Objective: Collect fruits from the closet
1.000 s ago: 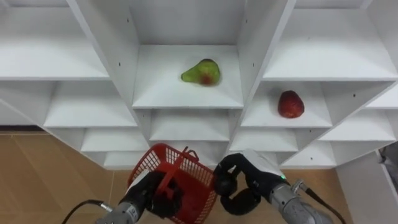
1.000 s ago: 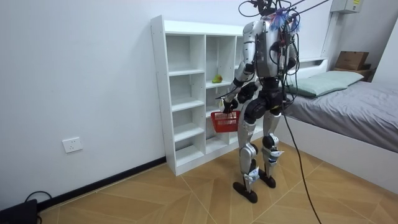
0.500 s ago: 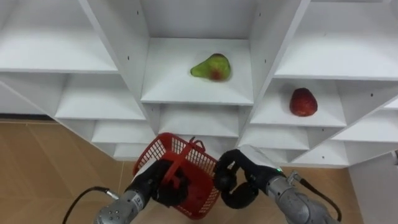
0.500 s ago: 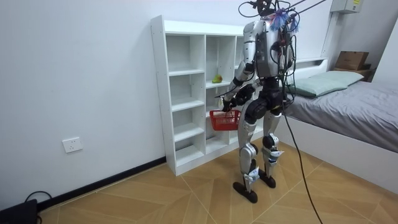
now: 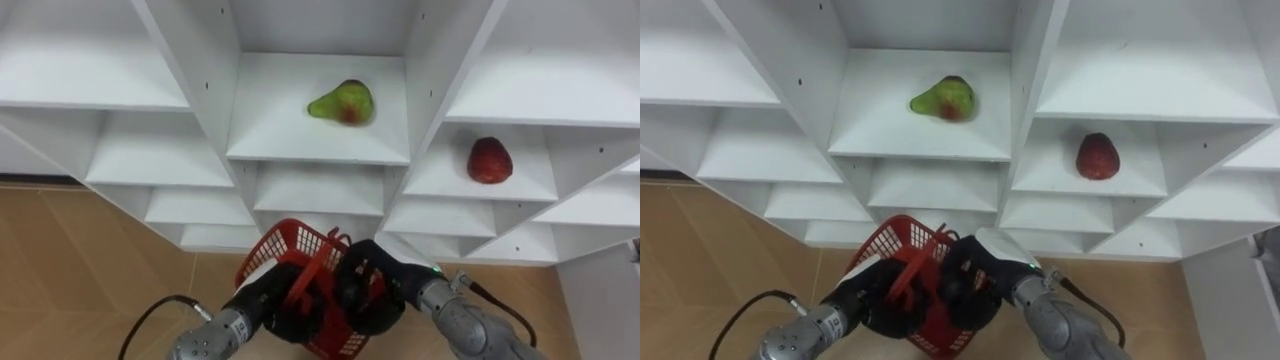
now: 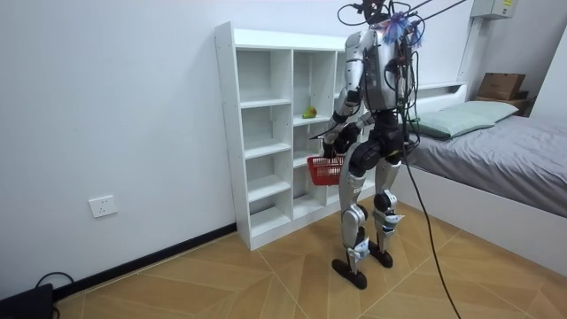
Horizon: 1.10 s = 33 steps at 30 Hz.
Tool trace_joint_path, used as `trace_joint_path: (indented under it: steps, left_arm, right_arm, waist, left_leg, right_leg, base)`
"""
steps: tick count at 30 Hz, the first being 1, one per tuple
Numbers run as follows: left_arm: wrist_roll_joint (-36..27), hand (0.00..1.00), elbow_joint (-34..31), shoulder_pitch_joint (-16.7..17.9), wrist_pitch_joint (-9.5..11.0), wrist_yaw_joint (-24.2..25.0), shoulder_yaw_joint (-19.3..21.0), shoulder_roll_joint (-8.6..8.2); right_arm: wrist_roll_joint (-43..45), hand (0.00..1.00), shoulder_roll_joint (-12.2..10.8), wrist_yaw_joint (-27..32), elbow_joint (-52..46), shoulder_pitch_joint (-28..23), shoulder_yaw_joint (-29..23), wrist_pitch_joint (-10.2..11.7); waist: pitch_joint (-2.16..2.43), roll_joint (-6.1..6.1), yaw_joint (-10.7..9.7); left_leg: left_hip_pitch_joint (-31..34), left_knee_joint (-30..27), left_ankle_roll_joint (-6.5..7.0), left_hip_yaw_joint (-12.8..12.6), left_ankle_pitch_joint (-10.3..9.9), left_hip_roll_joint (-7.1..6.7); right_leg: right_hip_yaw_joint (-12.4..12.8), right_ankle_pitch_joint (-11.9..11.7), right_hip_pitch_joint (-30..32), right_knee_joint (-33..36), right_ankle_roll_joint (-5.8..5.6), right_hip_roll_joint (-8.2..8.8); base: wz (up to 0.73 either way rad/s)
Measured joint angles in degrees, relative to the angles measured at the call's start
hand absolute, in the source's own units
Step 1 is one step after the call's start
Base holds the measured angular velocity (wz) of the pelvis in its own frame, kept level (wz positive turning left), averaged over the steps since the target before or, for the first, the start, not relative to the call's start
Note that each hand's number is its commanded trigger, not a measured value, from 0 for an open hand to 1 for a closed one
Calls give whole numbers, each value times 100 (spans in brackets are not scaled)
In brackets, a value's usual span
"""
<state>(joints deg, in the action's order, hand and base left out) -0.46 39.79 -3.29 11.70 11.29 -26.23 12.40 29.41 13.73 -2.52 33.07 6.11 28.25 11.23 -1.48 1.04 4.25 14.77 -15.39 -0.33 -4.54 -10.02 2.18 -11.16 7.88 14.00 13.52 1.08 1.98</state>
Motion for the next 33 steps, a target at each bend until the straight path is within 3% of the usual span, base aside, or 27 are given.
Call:
trace_joint_path:
  steps: [5,6,7,8,33]
  left_arm:
    - [1,100,-27,-13,1,80,-68,10]
    - [2,100,-39,-17,1,81,-85,15]
    - [3,100,-39,-31,1,90,-95,29]
    - [3,100,-39,-48,1,116,-98,38]
    - [-2,100,-63,-110,2,299,-214,-23]
  right_arm:
    - [13,100,-18,116,-6,1,30,91]
    - [18,70,-19,122,-6,1,34,98]
    - [20,49,-17,139,-5,2,36,102]
    - [19,0,-17,175,0,2,50,111]
    - [-31,0,-39,297,84,-8,319,122]
  waist:
    - [1,-1,-4]
    - [2,-3,-18]
    - [4,-6,-25]
    - [4,-6,-33]
    - [53,-83,-70]
  left_leg:
    - [9,0,0,0,0,0]
    - [8,0,0,0,0,0]
    - [8,-1,0,0,0,0]
    - [3,-1,0,-2,0,0]
    - [-51,-10,0,-15,1,9]
  right_leg:
    - [0,0,-1,-10,0,-1]
    - [2,0,-1,-10,0,-2]
    - [7,0,-1,-9,0,-2]
    - [16,0,-1,-8,0,-3]
    - [25,-4,-38,27,6,-7]
  base:
    - [0]
    - [0]
    - [0]
    - [0]
    - [0]
